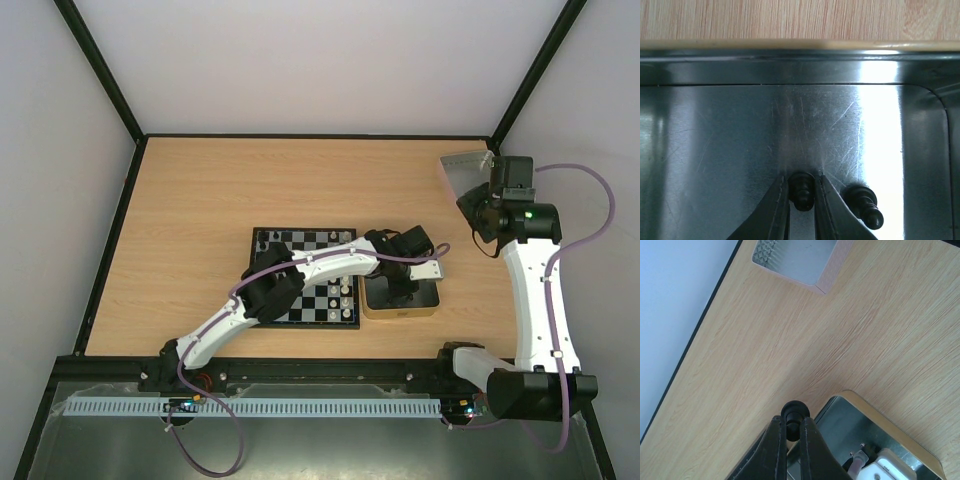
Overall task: Set up the chess pieces on the board
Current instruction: Pick up the chess piece from the storage box.
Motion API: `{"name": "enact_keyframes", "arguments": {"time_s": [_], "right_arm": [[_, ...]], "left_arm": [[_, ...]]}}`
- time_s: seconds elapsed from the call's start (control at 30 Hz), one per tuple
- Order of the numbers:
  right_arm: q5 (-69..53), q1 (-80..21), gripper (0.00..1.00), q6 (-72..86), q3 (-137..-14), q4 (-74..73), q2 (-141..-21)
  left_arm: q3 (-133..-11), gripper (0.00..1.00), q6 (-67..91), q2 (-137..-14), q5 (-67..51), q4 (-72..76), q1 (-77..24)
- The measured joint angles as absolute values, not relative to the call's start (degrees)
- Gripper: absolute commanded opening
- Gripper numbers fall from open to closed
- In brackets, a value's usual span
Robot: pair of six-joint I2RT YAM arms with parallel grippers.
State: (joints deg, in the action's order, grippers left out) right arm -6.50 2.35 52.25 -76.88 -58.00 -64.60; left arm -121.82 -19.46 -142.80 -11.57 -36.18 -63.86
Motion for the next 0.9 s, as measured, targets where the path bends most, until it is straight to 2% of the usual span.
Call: {"name": "enact_keyframes", "arguments": {"time_s": [0.7,0.9], "right_arm": [[-6.50,2.35,0.02,51.83,-75.26,-57.80,-64.60],[-6.50,2.35,0.02,51.83,-75.22,-57.78,-64.60]], "left_arm": [[-121.75,0.07,-19.03,-142.71,-12.01,-35.55,-62.00],[-121.75,0.16,-19.05,-142.71,-11.99,-35.64,-61.95]]}}
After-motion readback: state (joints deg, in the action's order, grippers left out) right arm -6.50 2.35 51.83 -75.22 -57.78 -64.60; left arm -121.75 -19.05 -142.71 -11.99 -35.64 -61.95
